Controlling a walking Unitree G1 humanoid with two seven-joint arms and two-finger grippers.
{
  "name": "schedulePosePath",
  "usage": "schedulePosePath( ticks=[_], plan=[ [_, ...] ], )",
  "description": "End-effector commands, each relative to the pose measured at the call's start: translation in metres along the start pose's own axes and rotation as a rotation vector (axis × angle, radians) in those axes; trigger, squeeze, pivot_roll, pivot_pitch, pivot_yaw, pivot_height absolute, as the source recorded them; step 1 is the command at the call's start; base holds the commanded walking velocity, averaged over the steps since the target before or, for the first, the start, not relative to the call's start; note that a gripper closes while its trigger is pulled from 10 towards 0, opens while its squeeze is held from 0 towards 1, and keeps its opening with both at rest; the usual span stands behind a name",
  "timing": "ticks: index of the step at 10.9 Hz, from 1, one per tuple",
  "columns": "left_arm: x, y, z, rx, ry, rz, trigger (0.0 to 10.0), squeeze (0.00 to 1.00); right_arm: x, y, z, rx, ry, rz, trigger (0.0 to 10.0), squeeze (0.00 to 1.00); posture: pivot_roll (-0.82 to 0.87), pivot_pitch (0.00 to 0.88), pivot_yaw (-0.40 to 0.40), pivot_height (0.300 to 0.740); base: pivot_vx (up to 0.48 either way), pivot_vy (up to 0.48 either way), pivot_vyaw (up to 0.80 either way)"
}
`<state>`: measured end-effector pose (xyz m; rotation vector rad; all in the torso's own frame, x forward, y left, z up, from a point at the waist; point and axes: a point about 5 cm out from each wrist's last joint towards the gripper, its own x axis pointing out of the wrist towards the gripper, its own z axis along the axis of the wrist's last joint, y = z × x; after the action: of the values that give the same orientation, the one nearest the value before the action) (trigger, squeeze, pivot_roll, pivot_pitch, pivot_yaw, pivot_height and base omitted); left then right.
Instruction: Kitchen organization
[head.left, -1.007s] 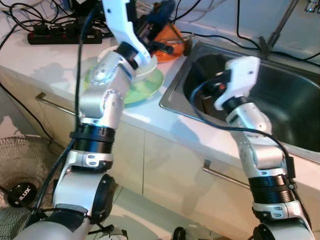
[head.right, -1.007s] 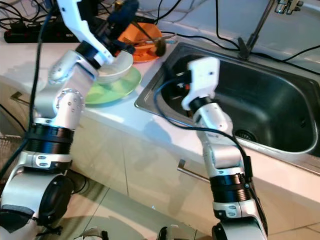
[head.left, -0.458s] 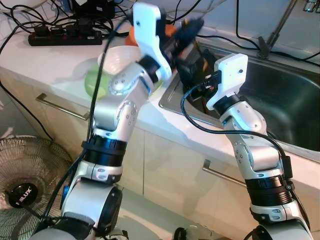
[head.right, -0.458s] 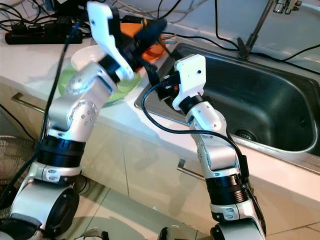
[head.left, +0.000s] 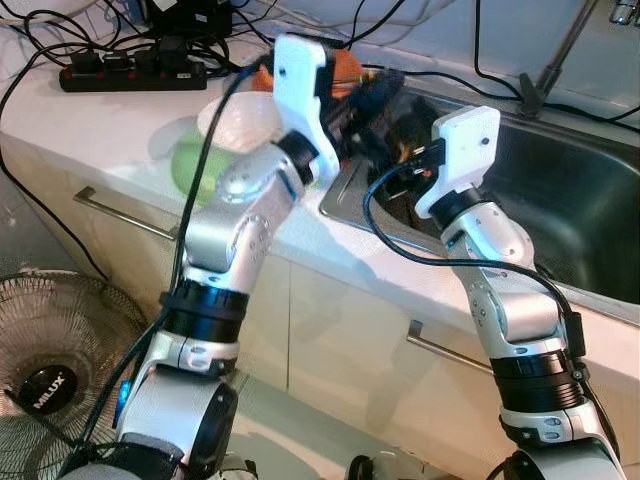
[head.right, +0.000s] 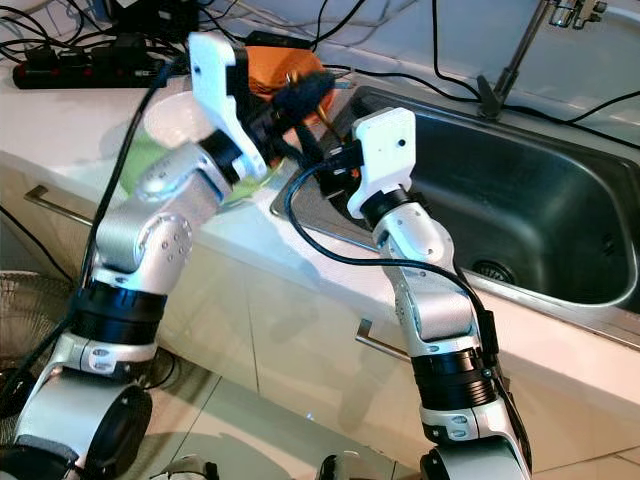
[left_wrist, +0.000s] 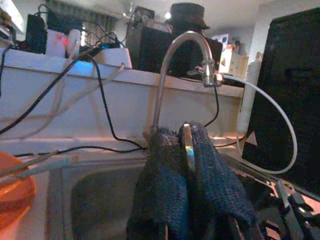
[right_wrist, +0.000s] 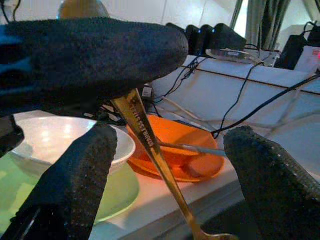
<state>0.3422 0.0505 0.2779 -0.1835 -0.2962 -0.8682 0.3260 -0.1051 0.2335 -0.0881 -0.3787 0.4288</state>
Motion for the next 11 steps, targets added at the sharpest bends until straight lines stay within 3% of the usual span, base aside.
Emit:
schedulePosePath(
  ticks=[1, 2, 3, 11],
  plan=[
    [0.002, -0.007, 0.005, 0.015, -0.008, -0.035, 10.0, 0.00, 0.002, -0.004, -0.002, -0.013, 0.013, -0.026, 5.2, 0.00, -0.03, 0.037, -0.036, 0.719, 0.000, 0.000, 0.00],
    [0.003, -0.008, 0.005, 0.013, -0.008, -0.041, 10.0, 0.00, 0.001, -0.004, -0.004, -0.008, 0.022, -0.034, 1.1, 0.00, -0.03, 0.040, -0.037, 0.719, 0.000, 0.000, 0.00],
    [0.003, -0.010, 0.005, 0.012, -0.008, -0.046, 10.0, 0.00, 0.000, -0.004, -0.006, -0.003, 0.027, -0.033, 0.2, 0.00, -0.03, 0.042, -0.036, 0.719, 0.000, 0.000, 0.00],
    [0.003, -0.012, 0.008, 0.010, -0.005, -0.057, 10.0, 0.00, 0.001, 0.001, -0.014, 0.001, 0.050, -0.027, 0.0, 0.00, -0.02, 0.050, -0.034, 0.719, 0.000, 0.000, 0.00]
  ],
)
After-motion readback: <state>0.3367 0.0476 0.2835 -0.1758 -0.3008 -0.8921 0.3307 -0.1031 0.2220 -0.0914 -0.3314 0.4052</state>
